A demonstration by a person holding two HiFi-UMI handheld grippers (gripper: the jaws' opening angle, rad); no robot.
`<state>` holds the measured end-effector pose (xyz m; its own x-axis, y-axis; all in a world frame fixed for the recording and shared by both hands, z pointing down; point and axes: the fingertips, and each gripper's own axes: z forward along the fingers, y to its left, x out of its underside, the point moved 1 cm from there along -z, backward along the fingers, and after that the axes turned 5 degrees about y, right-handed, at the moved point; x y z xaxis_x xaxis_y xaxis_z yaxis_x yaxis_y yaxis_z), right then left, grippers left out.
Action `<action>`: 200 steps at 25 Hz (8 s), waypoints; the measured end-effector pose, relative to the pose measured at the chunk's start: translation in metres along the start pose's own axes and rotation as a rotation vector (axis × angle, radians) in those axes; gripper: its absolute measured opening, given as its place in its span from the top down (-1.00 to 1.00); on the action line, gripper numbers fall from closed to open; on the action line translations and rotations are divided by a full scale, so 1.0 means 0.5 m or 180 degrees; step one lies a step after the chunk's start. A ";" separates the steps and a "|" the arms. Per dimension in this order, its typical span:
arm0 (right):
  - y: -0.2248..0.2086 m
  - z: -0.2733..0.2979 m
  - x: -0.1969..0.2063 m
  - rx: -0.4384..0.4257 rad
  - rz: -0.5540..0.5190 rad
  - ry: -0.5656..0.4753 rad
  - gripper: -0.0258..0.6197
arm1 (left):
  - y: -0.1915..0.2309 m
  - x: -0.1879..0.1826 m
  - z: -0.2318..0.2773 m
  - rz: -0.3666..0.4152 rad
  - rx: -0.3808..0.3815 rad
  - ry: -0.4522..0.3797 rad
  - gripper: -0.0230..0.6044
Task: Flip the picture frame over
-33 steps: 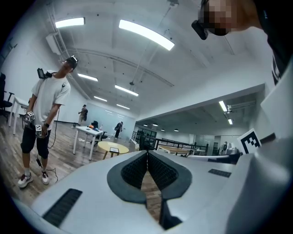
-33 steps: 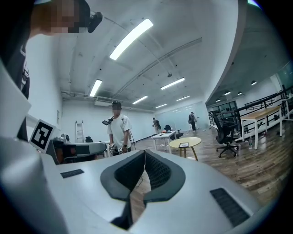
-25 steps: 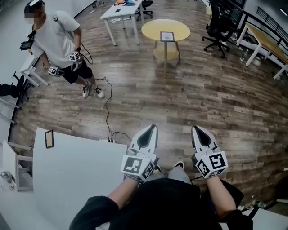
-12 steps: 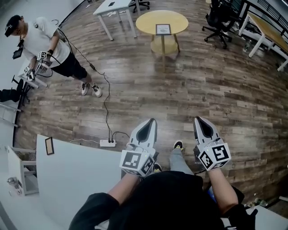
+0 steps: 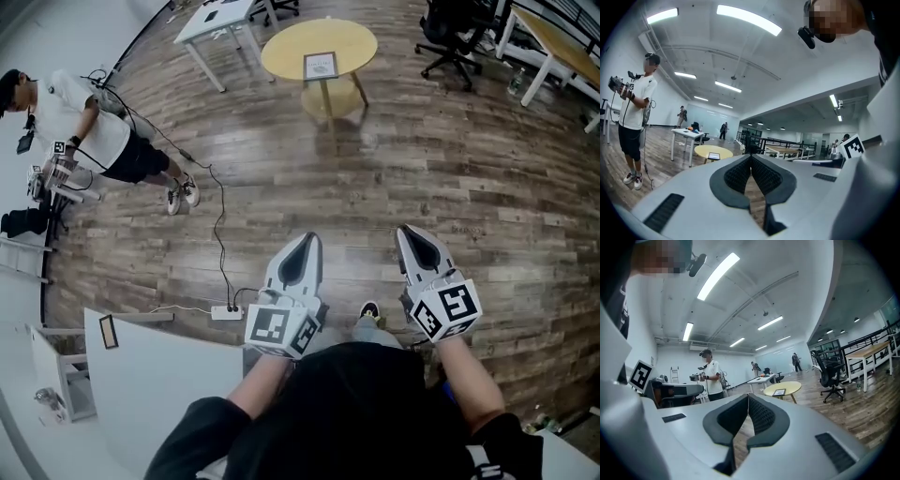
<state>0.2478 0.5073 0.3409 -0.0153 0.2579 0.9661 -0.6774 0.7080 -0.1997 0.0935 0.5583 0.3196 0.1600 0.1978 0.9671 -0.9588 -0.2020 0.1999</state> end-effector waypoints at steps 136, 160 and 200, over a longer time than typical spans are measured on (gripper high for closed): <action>-0.845 1.646 0.252 -0.1062 0.2847 0.2078 0.49 | 1.033 0.244 1.672 -0.0201 0.0314 0.2025 0.36; -0.933 1.649 0.041 -0.0329 0.1419 0.1293 0.67 | 0.952 0.153 1.704 -0.0506 0.0724 0.1550 0.63; -0.729 1.696 0.150 -0.1013 -0.3878 0.1860 0.64 | 1.279 0.142 1.547 -0.0625 -0.0950 0.1669 0.83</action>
<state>-0.1301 -0.2886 0.6251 0.8179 -0.4452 0.3644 0.1549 0.7805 0.6057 -0.3268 -0.2987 0.6381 0.2757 0.6629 0.6961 -0.9596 0.1471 0.2399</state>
